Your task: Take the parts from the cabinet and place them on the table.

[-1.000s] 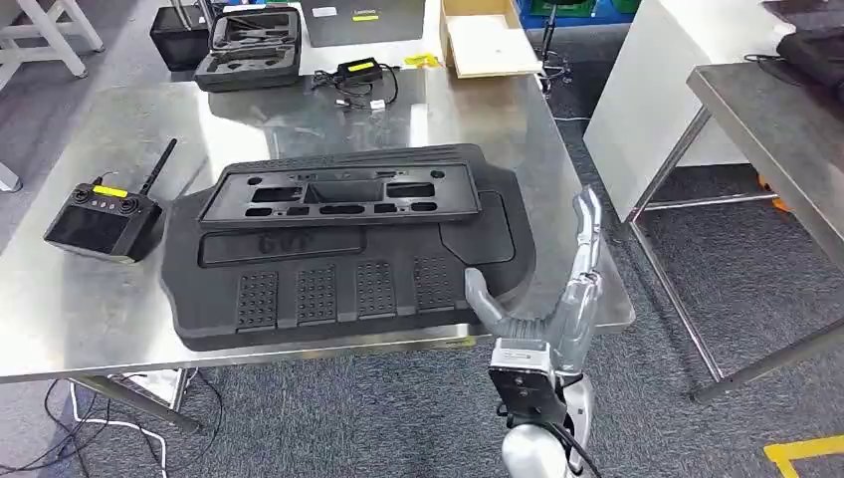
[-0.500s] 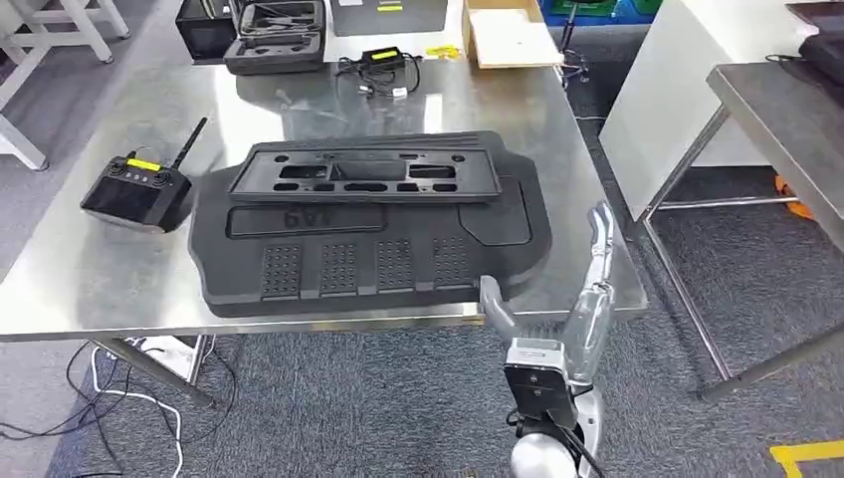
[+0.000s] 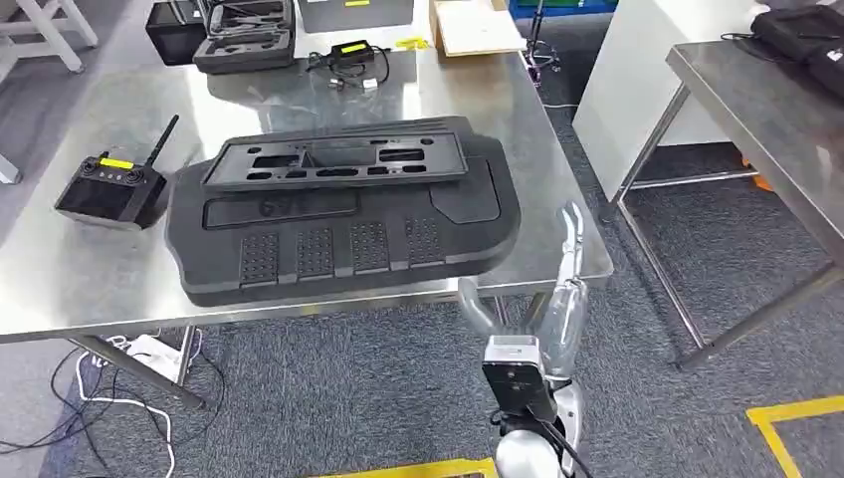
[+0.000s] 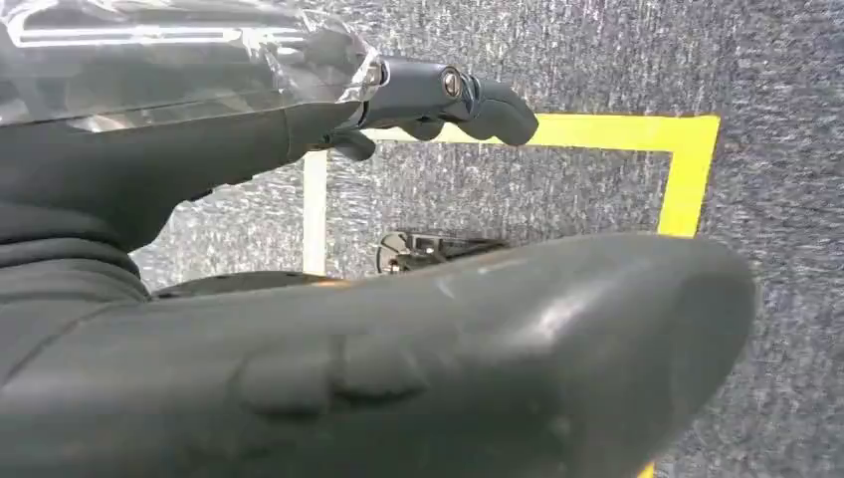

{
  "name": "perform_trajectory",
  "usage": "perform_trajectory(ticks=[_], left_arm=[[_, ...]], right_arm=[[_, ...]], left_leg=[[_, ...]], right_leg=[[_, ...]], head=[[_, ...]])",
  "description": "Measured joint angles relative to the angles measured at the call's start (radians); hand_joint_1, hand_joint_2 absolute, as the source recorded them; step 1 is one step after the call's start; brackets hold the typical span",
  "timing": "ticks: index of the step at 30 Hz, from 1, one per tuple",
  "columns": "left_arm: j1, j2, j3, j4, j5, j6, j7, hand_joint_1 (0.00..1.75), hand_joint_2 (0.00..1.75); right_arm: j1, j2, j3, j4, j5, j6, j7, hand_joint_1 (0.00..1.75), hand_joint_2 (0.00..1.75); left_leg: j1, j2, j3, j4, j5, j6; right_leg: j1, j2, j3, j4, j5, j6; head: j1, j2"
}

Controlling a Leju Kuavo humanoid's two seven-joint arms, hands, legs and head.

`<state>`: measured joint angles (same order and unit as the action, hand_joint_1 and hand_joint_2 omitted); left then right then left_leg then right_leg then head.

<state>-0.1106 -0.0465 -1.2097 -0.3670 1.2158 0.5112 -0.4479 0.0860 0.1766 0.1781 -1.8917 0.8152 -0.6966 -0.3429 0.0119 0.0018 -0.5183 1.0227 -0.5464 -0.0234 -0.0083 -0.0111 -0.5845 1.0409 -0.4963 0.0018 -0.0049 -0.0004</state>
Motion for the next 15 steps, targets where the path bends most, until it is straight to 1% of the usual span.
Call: perform_trajectory(ticks=[2, 3, 4, 5, 6, 7, 8, 9, 10, 11, 12, 13, 14, 15], left_arm=[[0.002, 0.0, 0.0, 0.0, 0.0, 0.0, 0.0, 0.0, 0.0], [0.002, 0.0, 0.0, 0.0, 0.0, -0.002, 0.0, 0.0, 0.0], [0.0, -0.002, 0.0, 0.0, 0.0, -0.003, 0.0, 0.0, 0.0], [-0.002, -0.001, 0.0, 0.0, 0.0, -0.003, 0.0, 0.0, 0.0], [-0.002, -0.002, 0.0, 0.0, 0.0, -0.005, 0.0, 0.0, 0.0], [-0.001, -0.002, 0.0, 0.0, 0.001, -0.006, 0.0, 0.0, 0.0], [-0.001, -0.002, 0.0, 0.0, 0.002, -0.006, 0.0, 0.0, 0.0], [0.0, -0.002, -0.001, 0.0, 0.007, -0.006, 0.0, 0.0, 0.0], [0.0, -0.002, 0.0, 0.0, 0.011, -0.006, 0.0, 0.0, 0.0], [0.0, -0.002, -0.001, 0.0, 0.015, -0.005, 0.0, 0.0, 0.0], [-0.001, -0.002, 0.0, 0.0, 0.017, -0.005, 0.0, 0.0, 0.0], [-0.001, -0.002, 0.0, 0.0, 0.019, -0.005, 0.0, 0.0, 0.0], [-0.001, -0.003, 0.0, 0.0, 0.019, -0.005, 0.0, 0.0, 0.0], [-0.002, -0.005, 0.0, 0.0, 0.019, -0.005, 0.0, 0.0, 0.0]], right_arm=[[0.001, 0.0, -0.002, 0.0, 0.0, 0.0, 0.0, 0.0, 1.75], [0.001, 0.0, -0.003, 0.0, 0.0, 0.0, 0.0, 0.0, 1.75], [0.002, 0.0, -0.005, 0.0, 0.0, 0.0, 0.0, 0.0, 1.75], [0.003, 0.0, -0.008, 0.0, -0.001, 0.0, 0.0, 0.0, 1.75], [0.003, 0.0, -0.01, 0.0, -0.003, 0.0, 0.0, 0.0, 1.75], [0.003, 0.0, -0.015, 0.0, -0.01, 0.0, 0.0, 0.0, 1.75], [0.006, 0.0, -0.019, 0.001, -0.013, 0.0, 0.0, 0.0, 1.75], [0.007, 0.0, -0.021, 0.002, -0.017, 0.0, -0.002, 0.0, 1.75], [0.008, 0.0, -0.022, 0.003, -0.02, 0.0, -0.003, 0.0, 1.75], [0.008, 0.0, -0.024, 0.004, -0.024, 0.0, -0.004, 0.0, 1.75], [0.008, 0.0, -0.026, 0.004, -0.029, 0.0, -0.007, 0.0, 1.75], [0.007, 0.0, -0.027, 0.004, -0.029, 0.0, -0.008, 0.0, 1.75], [0.005, 0.0, -0.027, 0.004, -0.029, 0.0, -0.01, 0.0, 1.75], [0.004, 0.0, -0.027, 0.004, -0.032, 0.0, -0.011, 0.0, 1.75]], left_leg=[[-0.004, 0.0, -0.007, 0.007, 0.006, 0.01], [-0.005, 0.0, -0.012, 0.003, 0.013, 0.02], [0.002, 0.008, -0.015, -0.006, 0.023, 0.034], [0.0, 0.007, -0.022, -0.007, 0.03, 0.041], [0.0, 0.008, -0.032, -0.007, 0.036, 0.048], [-0.002, 0.009, -0.042, -0.007, 0.043, 0.049], [-0.005, 0.01, -0.053, -0.006, 0.051, 0.05], [-0.007, 0.011, -0.062, -0.005, 0.057, 0.051], [-0.009, 0.011, -0.069, -0.004, 0.062, 0.051], [-0.011, 0.011, -0.078, -0.003, 0.069, 0.05], [-0.013, 0.01, -0.082, -0.002, 0.073, 0.05], [-0.014, 0.009, -0.084, -0.002, 0.077, 0.047], [-0.012, 0.009, -0.085, -0.002, 0.081, 0.044], [-0.019, 0.009, -0.089, 0.001, 0.086, 0.038]], right_leg=[[-0.002, 0.0, -0.002, -0.003, 0.01, 0.015], [-0.003, 0.001, -0.004, -0.004, 0.014, 0.021], [-0.008, 0.001, -0.009, 0.005, 0.004, 0.024], [-0.007, 0.004, -0.016, 0.022, -0.023, 0.028], [-0.007, 0.005, -0.037, 0.075, -0.072, 0.03], [-0.007, 0.005, -0.066, 0.157, -0.126, 0.032], [-0.007, 0.006, -0.092, 0.242, -0.17, 0.034], [-0.006, 0.006, -0.103, 0.29, -0.187, 0.033], [-0.006, 0.006, -0.098, 0.298, -0.186, 0.032], [-0.004, 0.006, -0.056, 0.246, -0.155, 0.026], [-0.002, 0.006, -0.001, 0.163, -0.12, 0.02], [0.002, 0.006, 0.066, 0.055, -0.082, 0.009], [0.007, 0.006, 0.114, -0.026, -0.071, -0.002], [0.012, 0.005, 0.119, -0.052, -0.077, -0.004]], head=[[0.001, 0.0], [0.0, 0.0], [0.0, 0.0], [0.005, 0.0], [0.013, 0.0], [0.018, 0.0], [0.022, 0.0], [0.024, 0.0], [0.026, 0.0], [0.027, 0.0], [0.03, 0.0], [0.034, 0.0], [0.039, 0.0], [0.04, 0.0]])
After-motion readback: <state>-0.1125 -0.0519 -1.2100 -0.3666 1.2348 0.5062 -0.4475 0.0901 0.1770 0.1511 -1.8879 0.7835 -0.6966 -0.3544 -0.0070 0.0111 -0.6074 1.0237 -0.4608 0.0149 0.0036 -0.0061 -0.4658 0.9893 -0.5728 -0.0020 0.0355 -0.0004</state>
